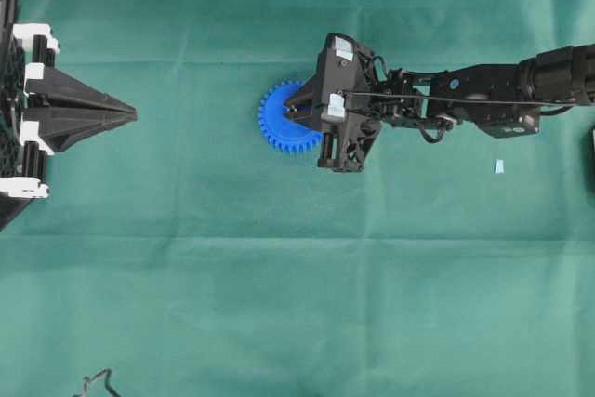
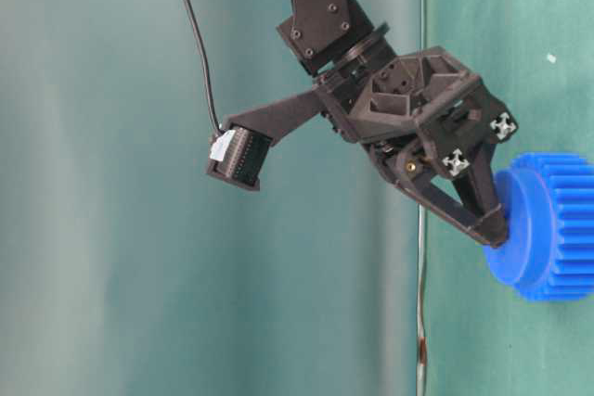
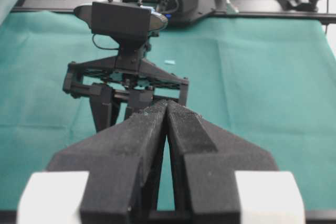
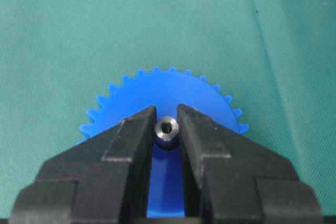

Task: Insert the shaft into the center hole of the gear.
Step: 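Push the shaft down into the gear hole and open the right gripper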

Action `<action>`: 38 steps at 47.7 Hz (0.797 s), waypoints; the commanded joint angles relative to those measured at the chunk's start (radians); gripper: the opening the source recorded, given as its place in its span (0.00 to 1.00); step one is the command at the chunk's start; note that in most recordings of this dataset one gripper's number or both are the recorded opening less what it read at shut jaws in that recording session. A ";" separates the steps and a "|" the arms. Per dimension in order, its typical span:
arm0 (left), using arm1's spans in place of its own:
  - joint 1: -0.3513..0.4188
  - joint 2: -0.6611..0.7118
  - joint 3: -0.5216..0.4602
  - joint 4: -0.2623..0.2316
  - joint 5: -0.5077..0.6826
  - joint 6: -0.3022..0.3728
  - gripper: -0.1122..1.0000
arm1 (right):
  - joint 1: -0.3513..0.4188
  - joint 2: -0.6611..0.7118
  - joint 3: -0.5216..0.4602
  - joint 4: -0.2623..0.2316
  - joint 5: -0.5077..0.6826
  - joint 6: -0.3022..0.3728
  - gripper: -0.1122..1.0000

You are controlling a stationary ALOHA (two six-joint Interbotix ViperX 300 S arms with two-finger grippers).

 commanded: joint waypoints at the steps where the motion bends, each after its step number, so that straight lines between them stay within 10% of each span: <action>1: -0.002 0.006 -0.021 0.003 -0.005 0.002 0.10 | 0.000 -0.014 -0.012 -0.002 0.009 -0.002 0.24; 13: -0.002 0.008 -0.021 0.003 -0.005 0.002 0.10 | 0.000 -0.015 -0.011 -0.002 0.015 0.000 0.26; 28: -0.002 0.006 -0.023 0.002 -0.005 0.002 0.10 | 0.000 -0.067 -0.011 -0.002 0.011 -0.002 0.94; 38: -0.002 0.006 -0.023 0.003 -0.005 0.002 0.10 | 0.000 -0.166 0.009 -0.005 0.018 -0.011 0.94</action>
